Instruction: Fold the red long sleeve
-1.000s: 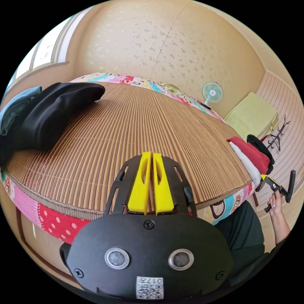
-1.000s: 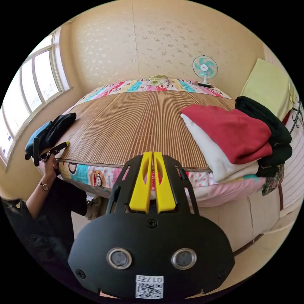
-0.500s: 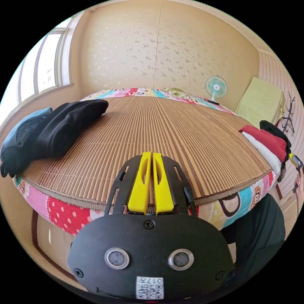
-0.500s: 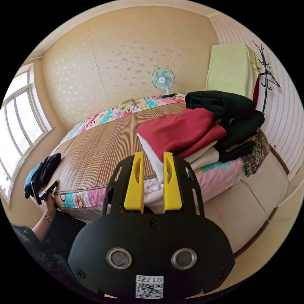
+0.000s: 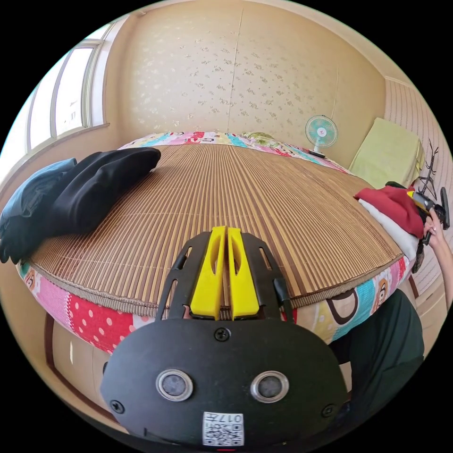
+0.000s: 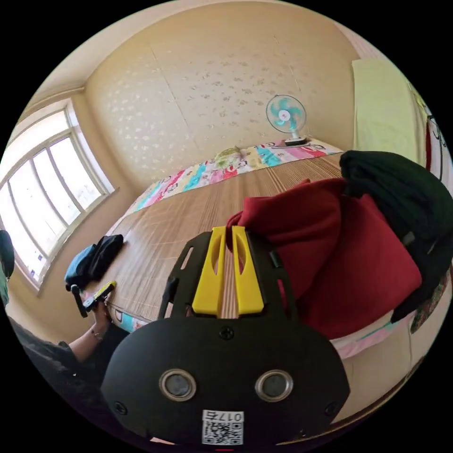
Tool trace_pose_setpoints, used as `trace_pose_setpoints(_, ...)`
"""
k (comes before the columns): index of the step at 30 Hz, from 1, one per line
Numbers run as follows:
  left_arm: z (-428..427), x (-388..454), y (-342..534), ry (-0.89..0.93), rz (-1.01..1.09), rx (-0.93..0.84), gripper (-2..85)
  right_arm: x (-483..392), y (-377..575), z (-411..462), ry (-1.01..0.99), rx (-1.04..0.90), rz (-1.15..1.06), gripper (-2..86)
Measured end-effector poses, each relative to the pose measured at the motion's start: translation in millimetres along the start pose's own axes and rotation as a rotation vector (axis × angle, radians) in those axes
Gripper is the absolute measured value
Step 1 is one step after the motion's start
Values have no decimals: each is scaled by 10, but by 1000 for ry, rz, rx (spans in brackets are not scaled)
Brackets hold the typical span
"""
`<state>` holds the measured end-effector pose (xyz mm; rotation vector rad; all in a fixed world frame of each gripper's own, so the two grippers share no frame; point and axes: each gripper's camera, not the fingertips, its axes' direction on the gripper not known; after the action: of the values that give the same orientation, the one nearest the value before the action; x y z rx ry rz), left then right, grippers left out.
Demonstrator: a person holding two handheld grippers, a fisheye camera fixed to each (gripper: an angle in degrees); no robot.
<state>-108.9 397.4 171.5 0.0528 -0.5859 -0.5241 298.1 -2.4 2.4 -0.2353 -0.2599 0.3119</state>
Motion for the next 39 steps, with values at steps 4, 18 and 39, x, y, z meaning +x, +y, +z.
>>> trace_pose_setpoints(4, 26, 4, 30, -3, 2, 4, -10, -1130, 482, 106, -280, 0, -181, 11)
trace_pose_setpoints(18, 74, 28, 92, 8, -4, 5, -10, -1711, 322, 916, 63, -232, -205, 129)
trace_pose_setpoints(39, 6, 256, 161, -8, 0, 8, -10, -1660, 1595, -399, -846, -63, -131, 24)
